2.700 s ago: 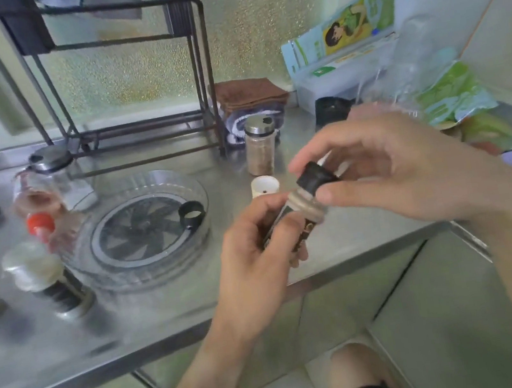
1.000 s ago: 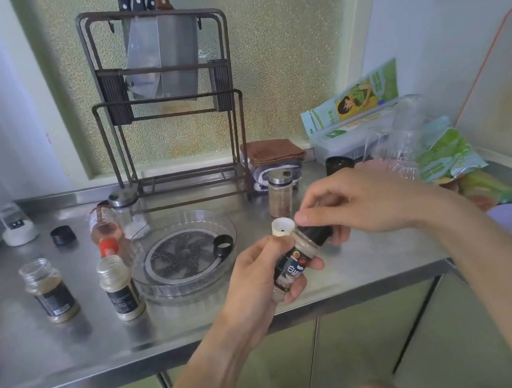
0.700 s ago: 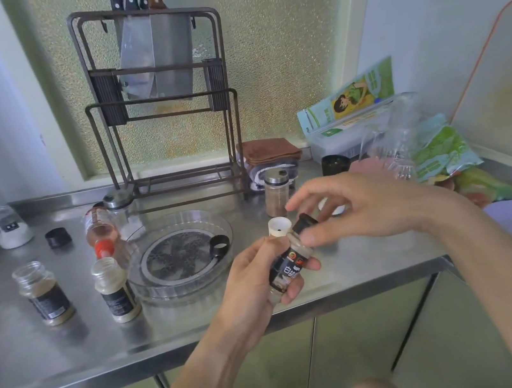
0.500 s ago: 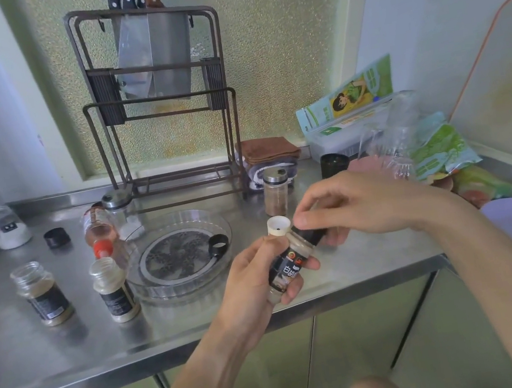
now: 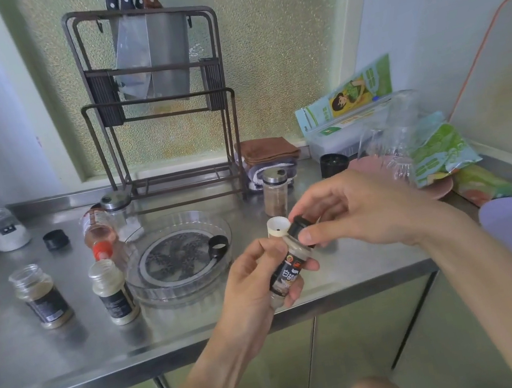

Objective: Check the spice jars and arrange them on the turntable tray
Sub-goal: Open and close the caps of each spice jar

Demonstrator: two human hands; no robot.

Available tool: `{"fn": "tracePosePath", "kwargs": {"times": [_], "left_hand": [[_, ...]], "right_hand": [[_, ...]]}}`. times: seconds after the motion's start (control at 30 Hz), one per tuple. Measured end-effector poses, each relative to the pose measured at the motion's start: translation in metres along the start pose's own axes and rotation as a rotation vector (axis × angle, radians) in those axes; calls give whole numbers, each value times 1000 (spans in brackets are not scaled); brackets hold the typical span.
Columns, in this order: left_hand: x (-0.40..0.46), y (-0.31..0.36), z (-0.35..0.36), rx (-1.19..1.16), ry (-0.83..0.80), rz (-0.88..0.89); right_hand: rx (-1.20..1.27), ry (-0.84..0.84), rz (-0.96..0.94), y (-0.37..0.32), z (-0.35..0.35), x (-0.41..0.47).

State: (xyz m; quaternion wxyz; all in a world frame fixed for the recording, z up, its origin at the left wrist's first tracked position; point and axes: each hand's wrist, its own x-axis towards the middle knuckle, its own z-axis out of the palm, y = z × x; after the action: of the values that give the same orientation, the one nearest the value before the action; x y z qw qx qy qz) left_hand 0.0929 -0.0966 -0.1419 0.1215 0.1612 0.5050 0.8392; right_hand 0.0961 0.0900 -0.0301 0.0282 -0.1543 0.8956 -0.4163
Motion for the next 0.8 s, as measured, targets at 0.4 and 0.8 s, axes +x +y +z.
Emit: {"fn": "tracePosePath", "kwargs": {"times": [0.4, 0.8], "left_hand": [[26, -36, 36, 80, 305, -53], [35, -55, 14, 638, 386, -90]], "right_hand": [[186, 443, 200, 76, 74, -19], [-139, 804, 396, 126, 54, 14]]}}
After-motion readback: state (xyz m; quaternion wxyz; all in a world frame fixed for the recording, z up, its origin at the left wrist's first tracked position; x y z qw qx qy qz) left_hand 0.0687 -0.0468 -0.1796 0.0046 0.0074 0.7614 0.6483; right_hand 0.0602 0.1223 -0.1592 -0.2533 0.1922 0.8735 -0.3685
